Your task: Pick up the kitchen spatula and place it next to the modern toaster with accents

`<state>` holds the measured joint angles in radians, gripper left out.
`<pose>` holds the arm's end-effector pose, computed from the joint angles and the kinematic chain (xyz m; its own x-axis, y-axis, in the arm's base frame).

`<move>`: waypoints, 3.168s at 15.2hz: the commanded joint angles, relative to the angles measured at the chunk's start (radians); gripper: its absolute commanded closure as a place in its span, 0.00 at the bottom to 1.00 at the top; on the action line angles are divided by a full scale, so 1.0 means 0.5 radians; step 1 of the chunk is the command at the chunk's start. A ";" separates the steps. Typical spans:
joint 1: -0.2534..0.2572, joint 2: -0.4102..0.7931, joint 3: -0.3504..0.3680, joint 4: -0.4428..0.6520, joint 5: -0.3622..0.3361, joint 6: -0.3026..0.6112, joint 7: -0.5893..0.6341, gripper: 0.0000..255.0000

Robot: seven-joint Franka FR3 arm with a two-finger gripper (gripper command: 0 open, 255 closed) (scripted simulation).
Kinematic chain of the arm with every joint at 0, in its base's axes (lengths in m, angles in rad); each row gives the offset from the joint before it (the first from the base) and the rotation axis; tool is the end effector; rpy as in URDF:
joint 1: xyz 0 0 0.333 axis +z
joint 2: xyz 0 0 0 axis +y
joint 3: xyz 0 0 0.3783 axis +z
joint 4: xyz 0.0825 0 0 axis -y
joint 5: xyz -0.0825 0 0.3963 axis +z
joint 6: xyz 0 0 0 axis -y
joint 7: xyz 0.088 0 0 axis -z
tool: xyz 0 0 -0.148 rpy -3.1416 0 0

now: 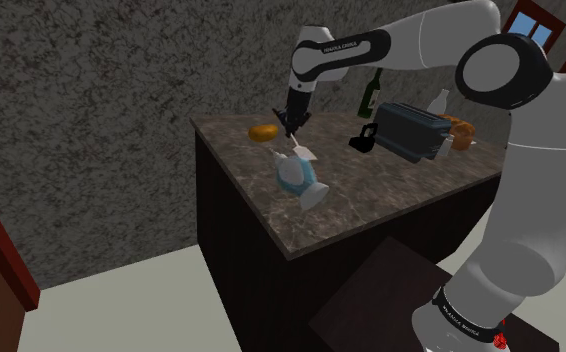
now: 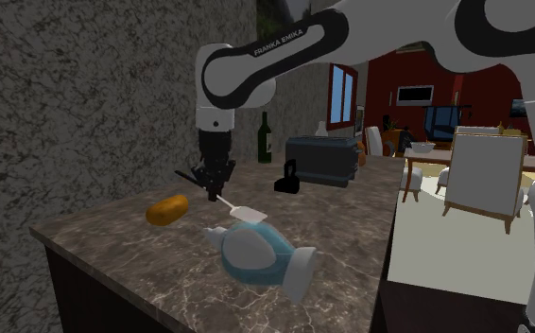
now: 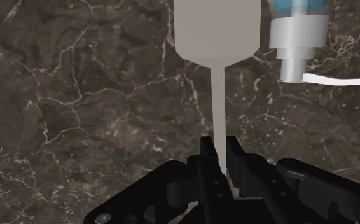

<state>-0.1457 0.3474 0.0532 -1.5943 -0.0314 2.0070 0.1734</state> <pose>0.6993 -0.0723 0.4522 0.9649 -0.2540 0.0667 -0.2545 -0.9671 -0.0003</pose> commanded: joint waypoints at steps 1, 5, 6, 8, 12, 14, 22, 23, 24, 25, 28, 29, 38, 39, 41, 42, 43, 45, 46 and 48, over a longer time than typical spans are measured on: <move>0.000 -0.012 0.000 0.035 0.002 -0.048 -0.001 1.00; 0.000 -0.029 0.001 0.120 0.003 -0.149 -0.004 1.00; 0.000 -0.031 0.001 0.142 0.004 -0.174 -0.004 1.00; 0.001 -0.036 0.002 0.190 0.004 -0.226 -0.005 1.00; 0.002 -0.039 0.002 0.293 0.005 -0.332 -0.007 1.00; 0.002 -0.037 0.002 0.349 0.005 -0.387 -0.007 1.00; 0.006 -0.007 0.003 0.610 0.004 -0.617 -0.010 1.00; 0.007 0.000 0.003 0.648 0.004 -0.648 -0.010 1.00; 0.008 0.008 0.003 0.687 0.004 -0.679 -0.010 1.00; 0.008 0.017 0.003 0.727 0.003 -0.710 -0.011 1.00; 0.011 0.049 0.003 0.857 0.002 -0.809 -0.011 1.00; 0.012 0.061 0.004 0.904 0.001 -0.843 -0.012 1.00; -0.129 -0.201 -0.051 0.611 0.040 -0.810 -0.199 1.00; -0.155 -0.251 -0.066 0.541 0.048 -0.790 -0.239 1.00; -0.207 -0.342 -0.096 0.416 0.060 -0.755 -0.320 1.00; -0.232 -0.383 -0.112 0.360 0.066 -0.741 -0.361 1.00; -0.257 -0.422 -0.129 0.308 0.071 -0.728 -0.403 1.00; -0.306 -0.493 -0.165 0.215 0.079 -0.707 -0.488 1.00; -0.329 -0.525 -0.184 0.174 0.083 -0.698 -0.531 1.00; -0.376 -0.583 -0.224 0.101 0.088 -0.683 -0.618 1.00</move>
<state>-0.3205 0.0774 -0.0478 -1.5160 0.0110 1.6593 -0.1097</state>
